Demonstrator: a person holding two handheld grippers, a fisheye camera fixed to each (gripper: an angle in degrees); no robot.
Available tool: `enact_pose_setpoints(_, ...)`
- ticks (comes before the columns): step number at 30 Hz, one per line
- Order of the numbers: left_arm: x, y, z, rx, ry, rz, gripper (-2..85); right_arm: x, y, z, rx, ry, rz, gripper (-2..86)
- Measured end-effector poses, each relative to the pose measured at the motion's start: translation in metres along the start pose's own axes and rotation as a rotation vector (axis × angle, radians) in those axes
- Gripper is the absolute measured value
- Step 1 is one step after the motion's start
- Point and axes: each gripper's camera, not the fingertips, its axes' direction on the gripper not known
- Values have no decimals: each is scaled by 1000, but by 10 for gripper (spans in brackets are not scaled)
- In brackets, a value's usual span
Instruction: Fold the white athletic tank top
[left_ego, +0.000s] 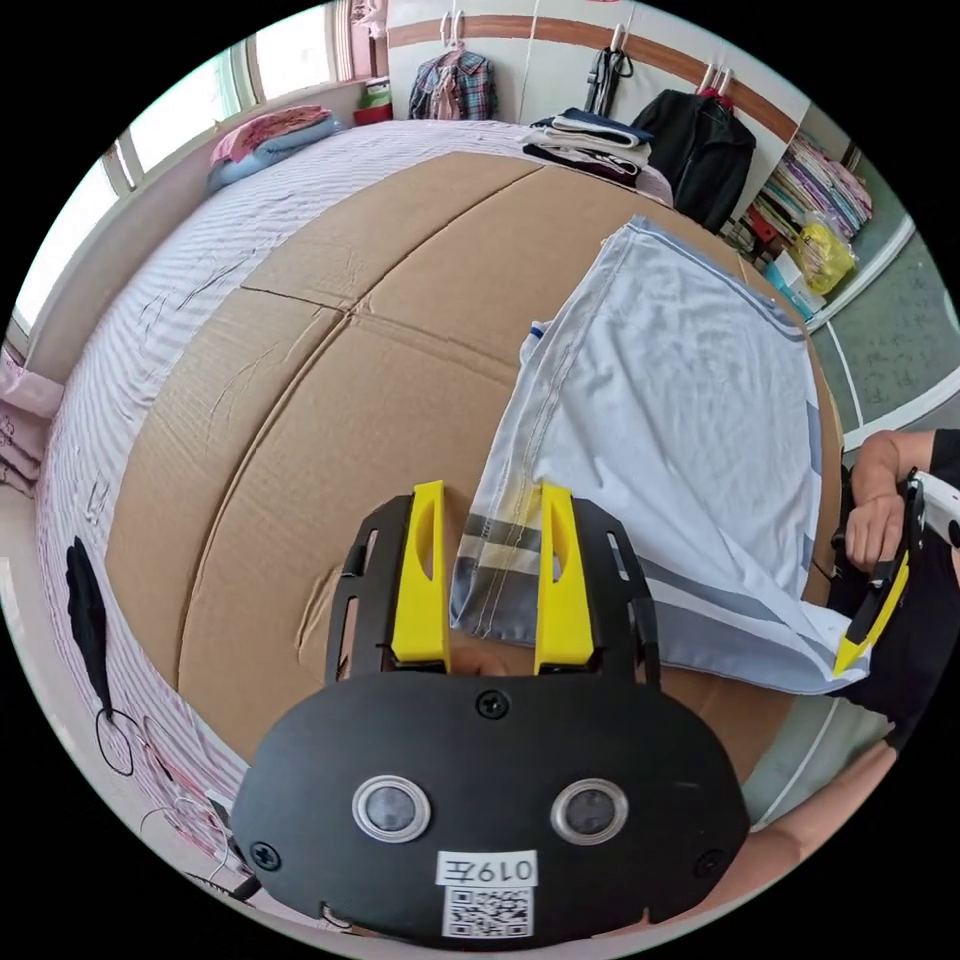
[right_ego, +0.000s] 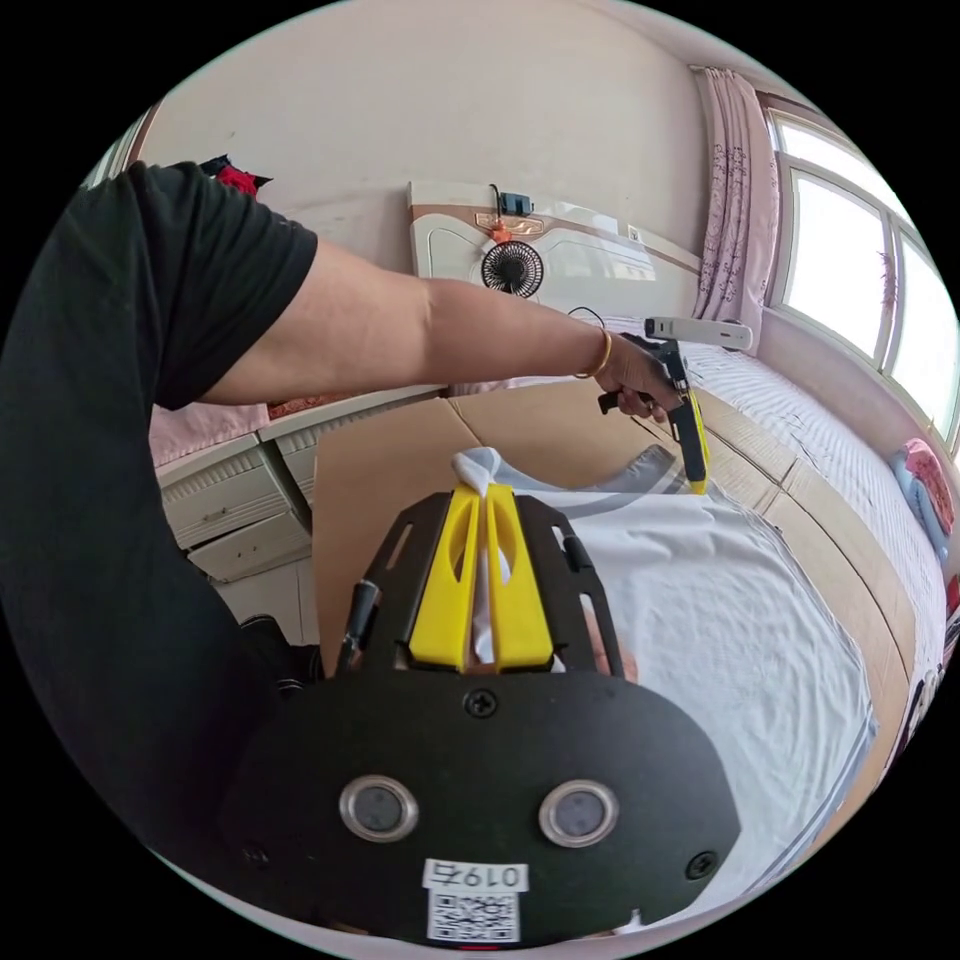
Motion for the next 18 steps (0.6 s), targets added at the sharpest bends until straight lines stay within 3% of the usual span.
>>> enact_pose_setpoints(6,10,-74,-1,-82,19,58,34,-7,40,11,3,-35,24,-9)
enact_pose_setpoints(13,-61,-143,-8,-158,353,-138,13,-15,102,-10,100,-67,87,-8)
enact_pose_setpoints(18,-84,-194,-42,-172,442,-190,12,-26,155,-26,173,-65,133,-9)
